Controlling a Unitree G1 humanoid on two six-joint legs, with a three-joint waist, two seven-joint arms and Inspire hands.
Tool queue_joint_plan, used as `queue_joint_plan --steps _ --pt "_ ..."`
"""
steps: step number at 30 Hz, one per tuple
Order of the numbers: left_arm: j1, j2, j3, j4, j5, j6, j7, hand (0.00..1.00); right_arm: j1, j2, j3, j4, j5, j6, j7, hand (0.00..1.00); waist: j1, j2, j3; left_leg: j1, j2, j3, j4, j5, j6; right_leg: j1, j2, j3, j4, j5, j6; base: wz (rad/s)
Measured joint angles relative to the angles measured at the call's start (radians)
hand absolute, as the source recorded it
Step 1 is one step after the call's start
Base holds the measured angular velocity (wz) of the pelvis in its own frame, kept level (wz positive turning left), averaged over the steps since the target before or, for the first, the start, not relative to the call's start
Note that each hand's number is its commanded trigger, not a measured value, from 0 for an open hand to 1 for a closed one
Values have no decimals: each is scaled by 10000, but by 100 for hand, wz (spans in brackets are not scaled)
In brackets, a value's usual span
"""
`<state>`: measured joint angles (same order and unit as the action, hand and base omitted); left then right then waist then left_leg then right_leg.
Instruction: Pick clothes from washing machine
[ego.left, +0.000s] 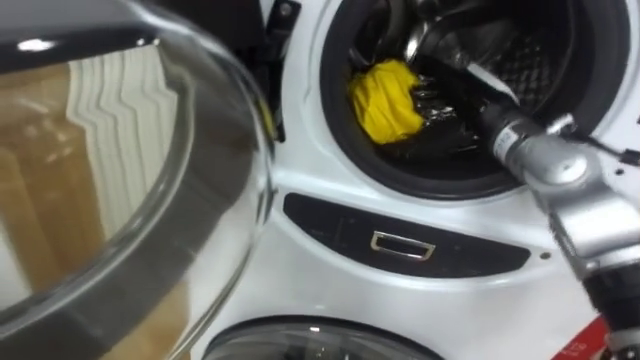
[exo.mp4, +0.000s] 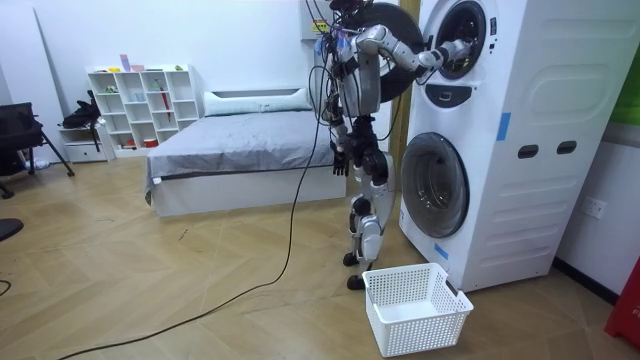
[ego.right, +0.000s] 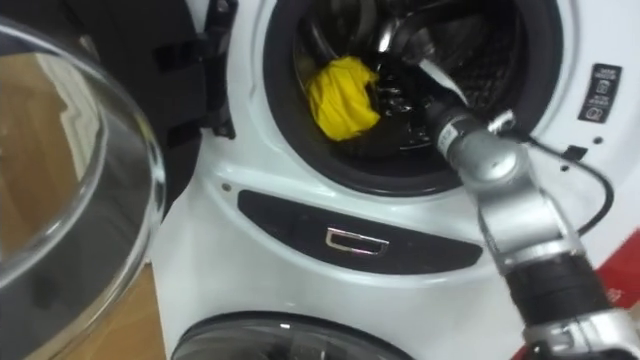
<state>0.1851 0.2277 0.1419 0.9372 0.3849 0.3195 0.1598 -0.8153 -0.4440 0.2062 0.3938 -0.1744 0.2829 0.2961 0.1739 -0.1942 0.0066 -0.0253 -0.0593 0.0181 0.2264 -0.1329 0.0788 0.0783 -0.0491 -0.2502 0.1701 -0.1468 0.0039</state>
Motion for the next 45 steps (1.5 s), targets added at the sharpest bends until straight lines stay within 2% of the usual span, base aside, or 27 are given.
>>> queue_joint_plan --steps 3,7,9,15,19,24,29,33,35,37,38,41,42,43,45 --pt "-122 36 -337 -2 18 -8 -2 0 -329 -225 503 -288 -529 0 690 100 28 -4 1 68 -3 -27 -48 -34 -36 53 11 -30 -39 -54 -33 1" --pt "-283 46 -464 -3 12 -81 -22 0 -273 -253 967 -990 -1138 144 1332 100 110 -5 3 282 76 118 -271 -2 -120 93 58 64 -31 -73 -97 -13" --pt "-399 68 -484 -4 10 -99 -22 0 -274 -240 1092 -1120 -1367 268 1294 100 245 -5 3 347 150 264 -298 -17 -185 83 100 106 -30 -103 -161 -22" --pt "-627 84 -497 -38 20 -213 -1 0 -273 -216 1255 -1465 -1607 551 1204 100 595 -11 1 390 296 343 -356 22 -359 57 222 164 -40 -122 -387 -7" --pt "-640 122 -498 43 21 -217 56 0 -269 -173 1307 -2035 -1894 978 1333 100 772 -44 -23 530 355 360 -597 130 -519 20 286 149 -11 -167 -549 -2" --pt "-642 183 -497 142 1 -222 138 0 -270 -45 1345 -2443 -2006 1007 1319 100 775 -75 -35 560 467 375 -626 111 -636 35 387 131 -9 -256 -689 0" --pt "-632 185 -517 171 -8 -436 261 0 -270 -49 1373 -2837 -1896 1002 1280 100 765 -91 -37 549 525 347 -622 72 -729 28 453 156 -2 -325 -768 -1" --pt "-580 145 -669 339 6 -717 271 0 -240 -53 1373 -3484 -1769 873 1448 100 707 -95 -39 514 561 357 -626 5 -788 -35 513 337 1 -320 -780 -10" --pt "-424 148 -645 357 6 -911 313 0 72 -76 1240 -4552 -1970 845 1413 100 554 -110 -50 434 557 329 -623 -13 -793 -104 522 361 -14 -316 -784 -3" --pt "-118 98 -486 355 9 -1079 347 0 478 -176 888 -5908 -1831 610 1408 100 254 -57 -37 419 556 340 -568 -89 -770 -96 517 377 -12 -317 -776 0" --pt "-83 70 -402 370 2 -1101 353 0 654 -179 690 -6274 -1728 536 1385 100 220 -32 -30 421 558 339 -566 -104 -763 -78 524 398 -10 -314 -769 0" --pt "67 -132 -379 613 -46 -1285 510 0 1596 -200 -25 -8068 -892 -17 935 100 -169 297 -7 533 579 380 -570 -191 -688 -1 528 552 -10 -269 -697 2" --pt "201 -271 -380 642 -43 -1394 609 0 2149 -201 -318 -8789 -718 -356 707 100 -336 473 -14 567 618 384 -567 -234 -657 82 510 524 -19 -265 -690 0" --pt "276 -392 -361 643 -30 -1579 695 0 2818 -194 -663 -9533 -707 -650 510 100 -453 614 22 671 617 503 -614 -250 -634 91 497 595 -7 -253 -651 -10" --pt "428 -473 -245 637 -55 -1862 771 0 3820 -176 -1173 -10372 -469 -1051 308 100 -555 758 26 769 617 647 -697 -274 -612 91 486 611 -14 -267 -619 -30"
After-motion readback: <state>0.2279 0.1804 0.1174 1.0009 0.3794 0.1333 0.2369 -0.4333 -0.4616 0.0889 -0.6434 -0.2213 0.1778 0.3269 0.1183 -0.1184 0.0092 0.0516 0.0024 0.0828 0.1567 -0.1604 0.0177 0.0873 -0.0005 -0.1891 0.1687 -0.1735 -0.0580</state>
